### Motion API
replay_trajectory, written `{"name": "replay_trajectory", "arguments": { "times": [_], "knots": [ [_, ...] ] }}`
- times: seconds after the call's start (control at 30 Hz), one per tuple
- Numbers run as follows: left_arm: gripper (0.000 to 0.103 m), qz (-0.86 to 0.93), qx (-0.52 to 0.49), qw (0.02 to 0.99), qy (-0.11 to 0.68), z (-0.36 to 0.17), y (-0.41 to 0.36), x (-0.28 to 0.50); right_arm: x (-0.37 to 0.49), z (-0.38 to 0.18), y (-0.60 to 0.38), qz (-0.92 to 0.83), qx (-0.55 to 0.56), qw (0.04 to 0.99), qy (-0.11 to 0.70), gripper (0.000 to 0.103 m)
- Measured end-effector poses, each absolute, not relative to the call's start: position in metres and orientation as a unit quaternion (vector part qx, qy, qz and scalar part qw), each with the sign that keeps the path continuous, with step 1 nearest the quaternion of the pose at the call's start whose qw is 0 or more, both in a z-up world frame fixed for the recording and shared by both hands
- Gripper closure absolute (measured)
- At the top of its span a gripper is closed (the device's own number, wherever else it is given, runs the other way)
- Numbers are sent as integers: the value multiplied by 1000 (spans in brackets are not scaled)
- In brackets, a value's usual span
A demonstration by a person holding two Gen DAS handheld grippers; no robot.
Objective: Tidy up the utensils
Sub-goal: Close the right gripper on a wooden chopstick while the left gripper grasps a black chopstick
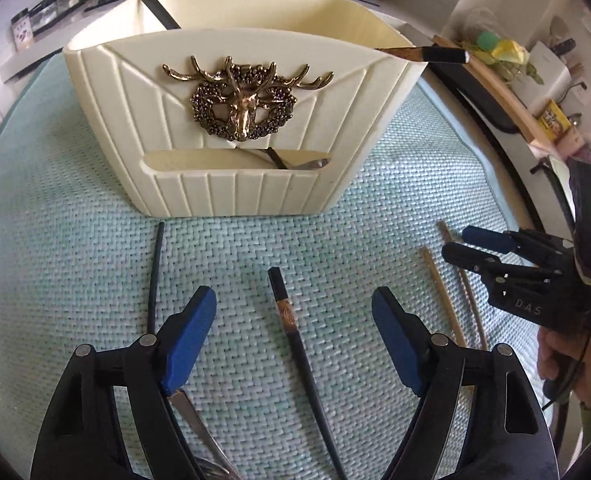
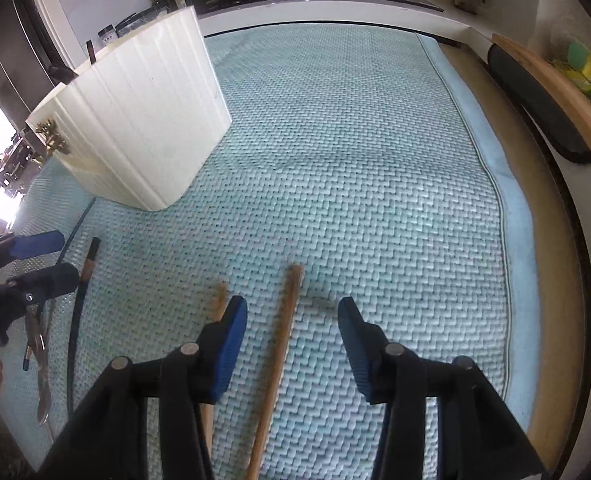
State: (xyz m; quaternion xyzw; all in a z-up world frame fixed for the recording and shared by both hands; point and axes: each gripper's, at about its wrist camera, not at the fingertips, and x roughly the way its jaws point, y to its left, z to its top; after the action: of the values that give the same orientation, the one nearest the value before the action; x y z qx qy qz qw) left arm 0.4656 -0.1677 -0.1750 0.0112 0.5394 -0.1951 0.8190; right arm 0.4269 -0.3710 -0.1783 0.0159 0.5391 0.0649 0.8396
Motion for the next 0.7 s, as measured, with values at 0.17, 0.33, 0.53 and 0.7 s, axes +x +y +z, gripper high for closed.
{"name": "replay_trajectory", "arguments": {
  "times": [0.17,0.33,0.53,0.7],
  "knots": [
    [40,-177,21,822,541,-189,-178,471,433,-181,-360,61,-38,841,537,93],
    [91,-187,23,826,532,-194,-180,466,424,-179,-359,67,-45,837,541,97],
    [97,-213,-25,828,519,-183,-161,462,400,-153,-384,69,31,855,512,97],
    [98,-231,-59,842,484,-146,-138,447,375,-114,-400,83,80,875,471,97]
  ]
}}
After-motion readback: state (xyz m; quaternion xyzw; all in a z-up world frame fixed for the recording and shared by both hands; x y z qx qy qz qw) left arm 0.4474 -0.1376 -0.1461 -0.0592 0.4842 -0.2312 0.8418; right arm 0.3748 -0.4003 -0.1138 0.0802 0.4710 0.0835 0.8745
